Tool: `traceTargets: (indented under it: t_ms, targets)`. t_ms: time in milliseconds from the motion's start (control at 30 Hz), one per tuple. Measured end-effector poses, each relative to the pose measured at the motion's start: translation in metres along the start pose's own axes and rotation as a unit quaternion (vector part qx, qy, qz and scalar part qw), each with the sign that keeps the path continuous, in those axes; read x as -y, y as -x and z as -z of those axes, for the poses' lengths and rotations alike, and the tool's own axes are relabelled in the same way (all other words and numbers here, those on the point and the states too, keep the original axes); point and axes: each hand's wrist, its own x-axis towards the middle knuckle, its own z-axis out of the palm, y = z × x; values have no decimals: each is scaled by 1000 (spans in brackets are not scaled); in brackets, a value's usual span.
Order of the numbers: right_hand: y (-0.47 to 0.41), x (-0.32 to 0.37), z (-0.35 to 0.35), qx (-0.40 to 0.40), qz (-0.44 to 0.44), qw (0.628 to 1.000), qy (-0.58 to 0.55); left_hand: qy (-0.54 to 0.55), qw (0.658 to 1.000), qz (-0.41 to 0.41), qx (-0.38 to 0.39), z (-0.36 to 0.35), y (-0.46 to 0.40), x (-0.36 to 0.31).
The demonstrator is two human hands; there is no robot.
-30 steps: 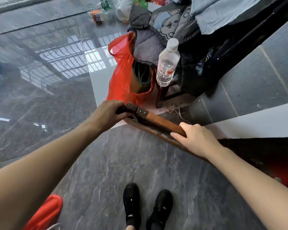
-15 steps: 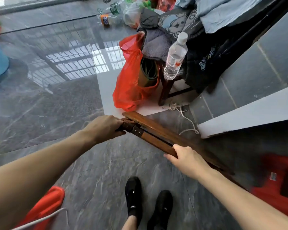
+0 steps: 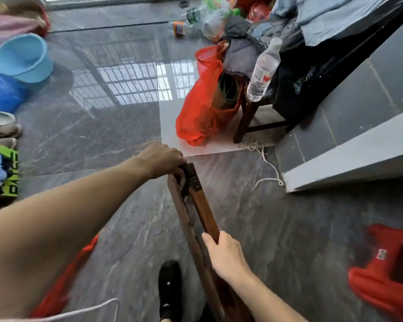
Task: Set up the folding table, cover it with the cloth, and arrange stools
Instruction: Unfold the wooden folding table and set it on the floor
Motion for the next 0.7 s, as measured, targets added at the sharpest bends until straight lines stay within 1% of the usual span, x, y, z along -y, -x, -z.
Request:
traceTargets:
  t_ms: [33,67,100,167,233,300,367,500,633,700]
  targets:
    - [2,-1,-5,-3,-3,1000,-7,-1,1000,-3,17,0,-2,-2]
    - [1,-2,-8,-12,-2,1000,-13,6,1000,3,18,-2,-3,-1]
    - [-3,-2,-9,-26,1,999,-19,15,1000,9,8,-1,-3,1]
    - [-5,-3,-9,-18,-6,1000,-24,51,999,6,-6,-5,0,-1]
    - [-8,-10,-4,-14,-9,999,-47,41,999,5,-35,-11,-5,-6]
    - [-12,-17,2,-17,-12,999,-47,38,997,17,-66,-11,-11,-10]
    - [-15,-23,9,-7,-11,999,-44,52,995,33,-73,-12,-16,-16]
    - [-17,-27,11,-8,-12,998,-65,24,995,44,-86,-10,-24,-19]
    - [-13,-32,4,-55,-17,997,-51,-1,993,52,-105,-12,-30,-21]
    - [-14,-35,3,-55,-17,997,-54,-2,993,54,-107,-15,-31,-21]
